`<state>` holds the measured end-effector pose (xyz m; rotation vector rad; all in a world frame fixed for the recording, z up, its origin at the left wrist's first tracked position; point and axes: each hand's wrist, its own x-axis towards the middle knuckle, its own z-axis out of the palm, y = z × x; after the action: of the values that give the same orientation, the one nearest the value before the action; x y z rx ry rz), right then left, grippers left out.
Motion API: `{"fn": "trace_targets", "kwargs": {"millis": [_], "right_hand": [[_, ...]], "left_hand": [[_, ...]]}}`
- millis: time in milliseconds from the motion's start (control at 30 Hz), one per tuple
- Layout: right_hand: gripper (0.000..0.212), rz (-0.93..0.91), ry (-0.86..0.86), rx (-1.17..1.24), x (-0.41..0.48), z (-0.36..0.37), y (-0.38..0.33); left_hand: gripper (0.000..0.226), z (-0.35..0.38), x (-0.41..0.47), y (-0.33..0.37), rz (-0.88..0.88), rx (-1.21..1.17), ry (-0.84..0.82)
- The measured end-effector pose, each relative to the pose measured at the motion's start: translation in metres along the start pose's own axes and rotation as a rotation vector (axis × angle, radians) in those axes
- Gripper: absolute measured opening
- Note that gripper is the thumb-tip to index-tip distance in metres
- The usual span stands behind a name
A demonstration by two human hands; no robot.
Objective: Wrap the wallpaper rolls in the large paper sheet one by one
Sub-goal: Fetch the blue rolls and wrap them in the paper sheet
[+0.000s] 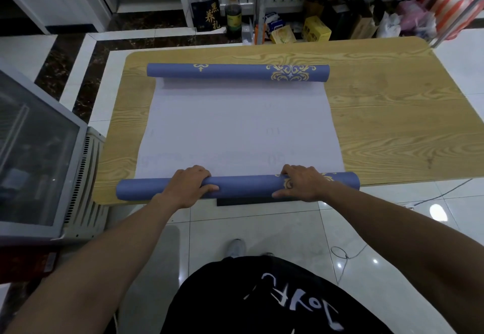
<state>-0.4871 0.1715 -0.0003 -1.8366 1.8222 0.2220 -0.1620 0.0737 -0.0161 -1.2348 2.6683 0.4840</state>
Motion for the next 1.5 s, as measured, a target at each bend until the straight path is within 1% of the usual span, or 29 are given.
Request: {"fn": "trace_targets", "kwargs": {"millis": [67,133,233,367,467,567,633,733,767,833,900,967,1033,1133,1167,1233,1267,1333,1367,1433,1467,1500], "right_hand": [[0.064,0.005,-0.013,0.018,0.001,0.001,0.0],[0.062,0.015,-0.013,0.033,0.001,0.0,-0.002],[0.062,0.03,-0.009,0.038,0.003,0.0,-0.004],[0.062,0.047,-0.007,0.046,0.003,0.001,-0.003],[0.062,0.053,-0.026,0.062,0.005,-0.002,-0.003],[0.06,0.055,-0.052,0.041,0.01,-0.005,-0.002],[0.058,0.059,-0.064,0.068,0.011,-0.006,-0.001],[0.05,0.06,-0.071,0.063,0.012,-0.007,0.0],[0.051,0.056,-0.059,0.041,0.013,-0.007,0.001],[0.062,0.041,-0.027,0.004,0.013,-0.006,0.002],[0.077,0.005,-0.032,-0.036,0.012,-0.003,0.005],[0.083,-0.01,-0.058,-0.063,0.01,-0.002,0.006],[0.082,-0.001,-0.051,-0.046,0.012,-0.002,0.005],[0.072,0.019,-0.041,0.032,0.014,-0.006,0.005],[0.068,0.02,-0.049,0.039,0.013,-0.007,0.006],[0.064,0.01,-0.037,0.023,0.012,-0.007,0.006],[0.064,0.005,-0.017,0.011,0.012,-0.007,0.006],[0.068,0.004,0.01,-0.015,0.013,-0.006,0.006],[0.075,0.01,0.002,-0.033,0.013,-0.006,0.006],[0.097,0.018,-0.023,-0.053,0.013,-0.005,0.007],[0.103,0.011,-0.025,-0.052,0.012,-0.004,0.008],[0.099,-0.003,-0.024,-0.047,0.011,-0.004,0.007]], "left_hand": [[0.061,-0.001,0.001,-0.001,0.003,0.024,-0.027],[0.073,-0.003,0.003,-0.001,0.007,0.085,-0.016],[0.079,-0.003,0.007,-0.003,0.006,0.154,0.005],[0.076,-0.002,0.01,-0.003,-0.034,0.212,-0.029],[0.068,-0.002,0.007,0.0,-0.08,0.144,-0.061],[0.067,-0.002,0.002,0.002,-0.06,0.021,-0.048],[0.069,-0.003,-0.001,0.001,-0.052,-0.032,-0.04],[0.058,-0.003,-0.001,0.0,-0.033,0.032,-0.057],[0.054,-0.002,0.0,0.0,-0.027,0.05,-0.059],[0.051,0.001,0.002,-0.001,-0.024,0.056,-0.033],[0.056,0.002,0.002,-0.002,-0.031,0.082,0.01],[0.067,0.004,0.0,-0.001,-0.045,0.128,0.005],[0.078,0.006,-0.002,0.002,-0.065,0.15,-0.011],[0.071,0.01,-0.004,0.002,-0.116,0.005,0.009],[0.075,0.011,-0.005,0.002,-0.109,-0.029,0.016],[0.085,0.012,-0.006,0.0,-0.079,0.005,0.022],[0.086,0.012,-0.006,-0.001,-0.061,0.04,0.036],[0.078,0.01,-0.004,-0.002,-0.042,0.074,0.057],[0.073,0.007,-0.002,-0.001,-0.038,0.086,0.061],[0.067,0.004,0.002,-0.001,-0.04,0.125,0.04],[0.064,0.004,0.003,-0.001,-0.05,0.136,0.028],[0.061,0.003,0.005,-0.002,-0.063,0.14,0.017]]}}
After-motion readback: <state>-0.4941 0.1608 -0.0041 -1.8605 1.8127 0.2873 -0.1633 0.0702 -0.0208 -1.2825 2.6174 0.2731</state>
